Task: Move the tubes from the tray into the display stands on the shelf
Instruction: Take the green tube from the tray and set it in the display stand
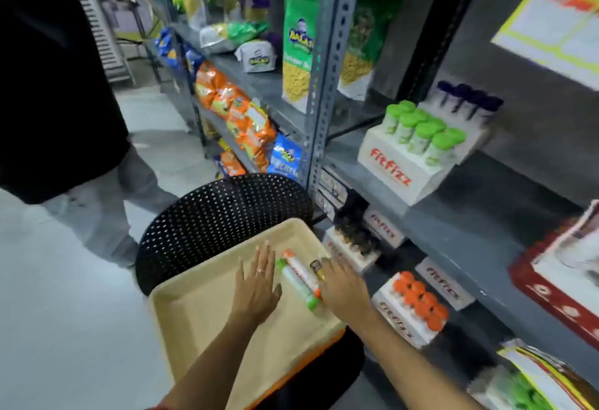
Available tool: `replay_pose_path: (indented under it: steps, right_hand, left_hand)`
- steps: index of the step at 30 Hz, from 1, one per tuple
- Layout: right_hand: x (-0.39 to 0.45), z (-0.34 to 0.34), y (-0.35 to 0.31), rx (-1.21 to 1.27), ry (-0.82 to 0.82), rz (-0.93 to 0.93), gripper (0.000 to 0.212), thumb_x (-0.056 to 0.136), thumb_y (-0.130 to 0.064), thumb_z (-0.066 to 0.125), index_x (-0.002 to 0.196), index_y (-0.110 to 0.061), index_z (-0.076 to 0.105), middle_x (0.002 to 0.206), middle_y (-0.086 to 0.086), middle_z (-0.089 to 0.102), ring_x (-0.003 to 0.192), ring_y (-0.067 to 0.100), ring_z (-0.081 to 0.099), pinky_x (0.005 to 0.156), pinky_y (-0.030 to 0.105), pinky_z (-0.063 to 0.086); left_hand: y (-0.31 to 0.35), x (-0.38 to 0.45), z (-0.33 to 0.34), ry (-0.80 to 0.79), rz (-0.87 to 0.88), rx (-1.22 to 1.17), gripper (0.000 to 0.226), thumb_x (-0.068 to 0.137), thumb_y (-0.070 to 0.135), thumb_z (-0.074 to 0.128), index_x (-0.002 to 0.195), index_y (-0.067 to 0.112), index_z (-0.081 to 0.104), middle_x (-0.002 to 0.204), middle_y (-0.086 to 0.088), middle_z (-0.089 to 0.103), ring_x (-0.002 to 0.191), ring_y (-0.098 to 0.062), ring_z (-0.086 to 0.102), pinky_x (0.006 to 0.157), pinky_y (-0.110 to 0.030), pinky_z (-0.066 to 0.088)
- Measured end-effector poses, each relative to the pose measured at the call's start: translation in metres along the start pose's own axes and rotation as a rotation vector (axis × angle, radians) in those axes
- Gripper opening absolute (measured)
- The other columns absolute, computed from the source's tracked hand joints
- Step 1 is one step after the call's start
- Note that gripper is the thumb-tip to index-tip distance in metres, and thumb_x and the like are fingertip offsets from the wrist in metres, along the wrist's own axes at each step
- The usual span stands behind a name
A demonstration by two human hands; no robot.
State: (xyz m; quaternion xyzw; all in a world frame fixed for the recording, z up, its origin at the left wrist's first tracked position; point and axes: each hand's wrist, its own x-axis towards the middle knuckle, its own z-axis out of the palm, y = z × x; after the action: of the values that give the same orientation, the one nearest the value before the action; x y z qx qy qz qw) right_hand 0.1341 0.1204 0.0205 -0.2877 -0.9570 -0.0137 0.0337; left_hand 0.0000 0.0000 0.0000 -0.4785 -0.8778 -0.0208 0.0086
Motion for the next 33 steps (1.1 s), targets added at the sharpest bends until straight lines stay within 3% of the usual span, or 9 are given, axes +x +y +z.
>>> replay_pose_path:
  steps: [3,5,7,8,10,14,20,27,33]
  right_hand:
    - [0.005,0.031,-0.006,0.084,-0.145,0.076,0.042,0.071,-0.030,0.071,0.107,-0.008,0.063,0.096,0.009,0.067,0.085,0.024,0.067,0.062,0.029,0.056]
    - [0.006,0.046,-0.012,0.084,-0.270,0.131,0.038,0.079,-0.031,0.064,0.110,-0.009,0.057,0.105,0.008,0.064,0.092,0.022,0.065,0.068,0.031,0.055]
    - [0.009,0.064,-0.015,0.065,-0.296,0.150,0.041,0.078,-0.033,0.067,0.109,-0.008,0.057,0.104,0.009,0.065,0.091,0.022,0.066,0.067,0.031,0.056]
    - [0.010,0.071,-0.017,0.063,-0.358,0.166,0.047,0.081,-0.034,0.064,0.117,-0.007,0.052,0.112,0.011,0.062,0.097,0.023,0.064,0.073,0.032,0.055]
    - [0.014,0.087,-0.021,0.099,-0.472,0.195,0.059,0.087,-0.040,0.057,0.132,-0.007,0.037,0.129,0.011,0.050,0.114,0.026,0.054,0.085,0.038,0.051]
    - [0.020,0.101,-0.028,0.059,-0.473,0.193,0.051,0.087,-0.041,0.059,0.121,-0.007,0.044,0.118,0.010,0.056,0.106,0.023,0.058,0.081,0.033,0.052]
    - [0.030,0.102,-0.029,-0.042,-0.546,0.155,0.016,0.091,-0.017,0.055,0.103,-0.007,0.056,0.101,0.008,0.067,0.089,0.020,0.069,0.070,0.031,0.059]
    - [0.038,0.091,-0.025,0.053,-0.515,0.106,0.023,0.093,-0.008,0.043,0.107,-0.001,0.060,0.104,0.016,0.068,0.094,0.030,0.066,0.075,0.036,0.054]
    - [0.025,0.089,-0.026,0.100,-0.441,0.176,0.025,0.094,-0.017,0.047,0.114,-0.004,0.055,0.114,0.013,0.064,0.103,0.024,0.062,0.083,0.033,0.052]
  left_hand:
    - [-0.005,-0.005,0.036,-0.135,-0.031,-0.070,0.085,0.053,0.047,0.085,0.121,0.002,0.061,0.131,-0.015,0.059,0.116,-0.030,0.060,0.084,-0.055,0.052]
    - [-0.009,-0.008,0.053,-0.244,-0.065,-0.019,0.092,0.050,0.059,0.082,0.120,0.002,0.062,0.131,-0.014,0.059,0.116,-0.029,0.060,0.083,-0.053,0.054]
    - [-0.013,-0.004,0.078,-0.342,-0.109,-0.066,0.101,0.075,0.066,0.059,0.145,0.002,0.024,0.156,-0.015,0.019,0.142,-0.031,0.025,0.109,-0.055,0.031]
    - [-0.013,-0.002,0.086,-0.460,-0.122,-0.088,0.101,0.082,0.067,0.048,0.149,0.005,0.003,0.159,-0.012,-0.002,0.146,-0.030,0.003,0.115,-0.054,0.015]
    - [-0.016,0.000,0.105,-0.570,-0.158,-0.137,0.104,0.083,0.068,0.044,0.147,0.009,-0.013,0.158,-0.009,-0.019,0.145,-0.028,-0.013,0.116,-0.054,0.004]
    - [-0.018,-0.002,0.121,-0.636,-0.181,-0.210,0.114,0.078,0.070,0.051,0.147,0.008,-0.014,0.157,-0.011,-0.022,0.145,-0.028,-0.015,0.116,-0.053,0.004]
    - [-0.017,-0.001,0.129,-0.679,-0.180,-0.193,0.116,0.076,0.074,0.048,0.146,0.008,-0.018,0.155,-0.010,-0.026,0.144,-0.027,-0.019,0.116,-0.053,0.000]
    - [-0.011,0.004,0.108,-0.722,-0.180,-0.137,0.110,0.081,0.065,0.053,0.147,0.007,-0.013,0.157,-0.011,-0.019,0.146,-0.027,-0.012,0.116,-0.050,0.009]
    - [-0.012,-0.002,0.095,-0.771,-0.183,-0.197,0.101,0.086,0.052,0.057,0.148,0.008,-0.011,0.158,-0.008,-0.020,0.146,-0.026,-0.011,0.115,-0.051,0.013]
